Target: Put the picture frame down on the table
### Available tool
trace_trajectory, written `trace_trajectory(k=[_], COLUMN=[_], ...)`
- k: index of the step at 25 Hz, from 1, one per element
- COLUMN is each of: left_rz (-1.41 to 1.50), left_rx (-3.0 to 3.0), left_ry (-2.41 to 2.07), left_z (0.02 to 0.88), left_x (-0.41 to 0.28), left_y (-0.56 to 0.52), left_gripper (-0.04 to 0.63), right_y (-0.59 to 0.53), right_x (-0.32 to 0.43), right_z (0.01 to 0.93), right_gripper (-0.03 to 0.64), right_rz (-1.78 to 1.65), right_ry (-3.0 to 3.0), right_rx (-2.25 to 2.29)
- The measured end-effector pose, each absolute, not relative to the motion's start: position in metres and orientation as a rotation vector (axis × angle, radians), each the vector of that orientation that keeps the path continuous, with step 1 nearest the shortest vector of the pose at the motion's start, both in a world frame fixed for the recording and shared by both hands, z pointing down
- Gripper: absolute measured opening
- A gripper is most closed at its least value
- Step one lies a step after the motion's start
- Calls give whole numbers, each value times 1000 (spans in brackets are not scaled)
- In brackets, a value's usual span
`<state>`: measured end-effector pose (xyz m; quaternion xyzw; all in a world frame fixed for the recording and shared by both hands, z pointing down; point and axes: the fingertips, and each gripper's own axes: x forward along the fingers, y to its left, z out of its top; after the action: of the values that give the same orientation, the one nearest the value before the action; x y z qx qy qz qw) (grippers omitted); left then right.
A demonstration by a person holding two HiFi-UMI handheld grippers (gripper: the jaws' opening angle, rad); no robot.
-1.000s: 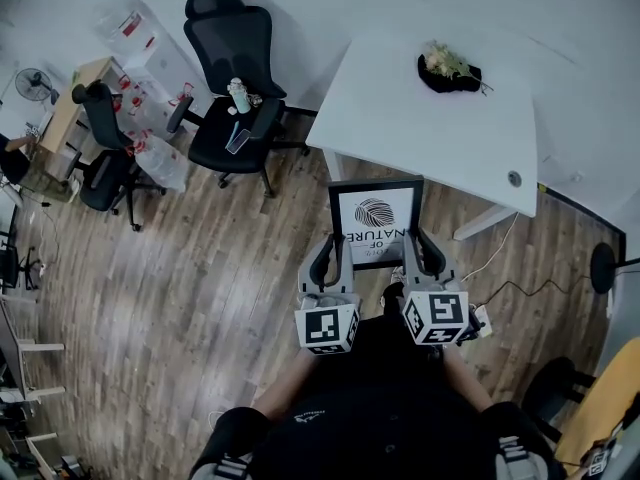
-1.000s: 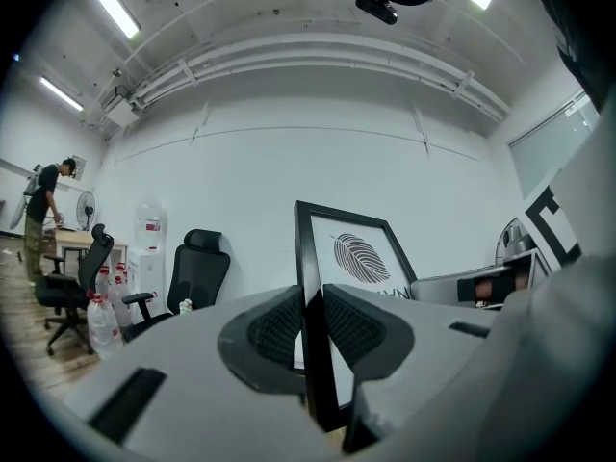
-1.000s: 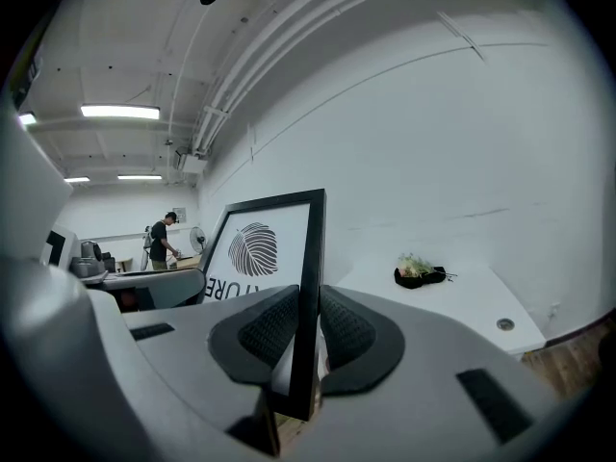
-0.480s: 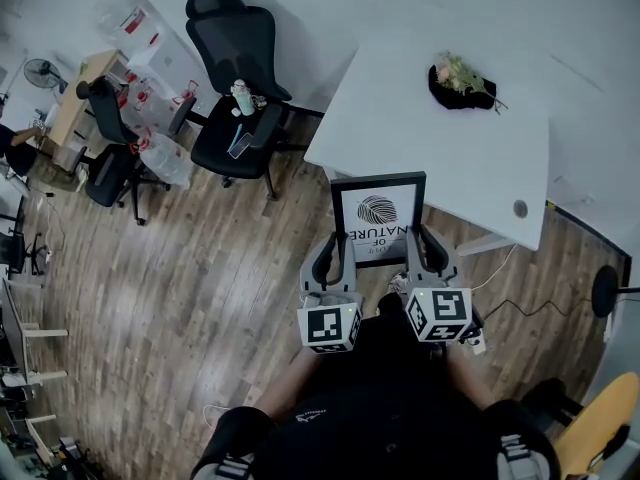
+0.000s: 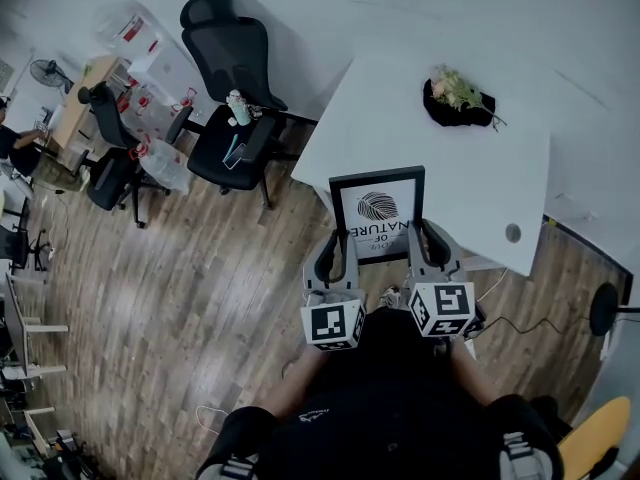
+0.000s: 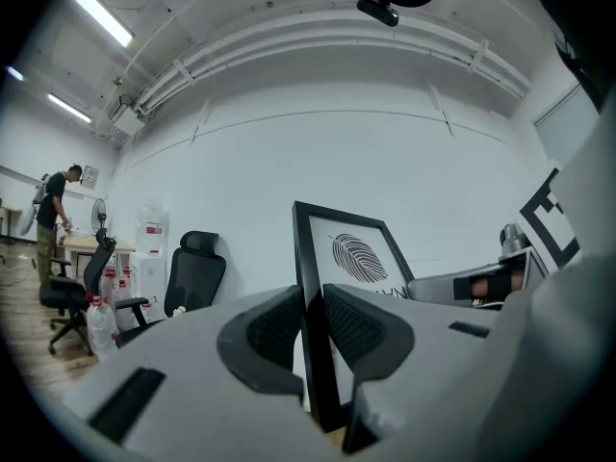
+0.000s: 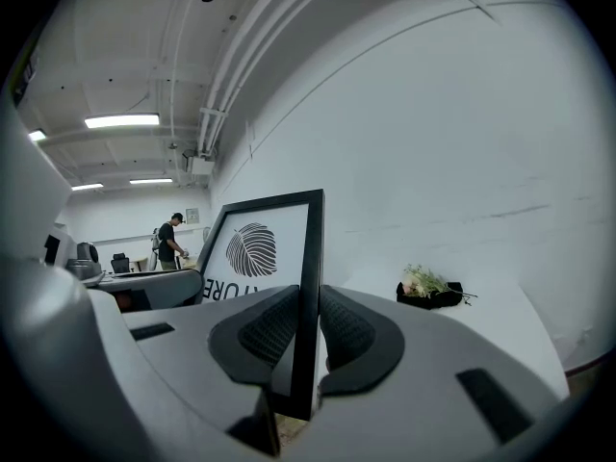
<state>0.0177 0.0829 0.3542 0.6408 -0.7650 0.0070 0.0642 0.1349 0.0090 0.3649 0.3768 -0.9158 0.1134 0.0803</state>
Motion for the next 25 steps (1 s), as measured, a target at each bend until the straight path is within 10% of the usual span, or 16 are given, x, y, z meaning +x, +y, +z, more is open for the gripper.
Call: trace_trajectory(k=[25], left_rz=[88], left_rx=[2262], left_ry=[-1945], left_z=[366], left_x=[44], left_y=[-66], left_gripper=[77], right_y=[-100], right_x=[178], right_z=[377], right_gripper=[67], right_rz=[426], right_ry=[-2514], right_rx=[1553])
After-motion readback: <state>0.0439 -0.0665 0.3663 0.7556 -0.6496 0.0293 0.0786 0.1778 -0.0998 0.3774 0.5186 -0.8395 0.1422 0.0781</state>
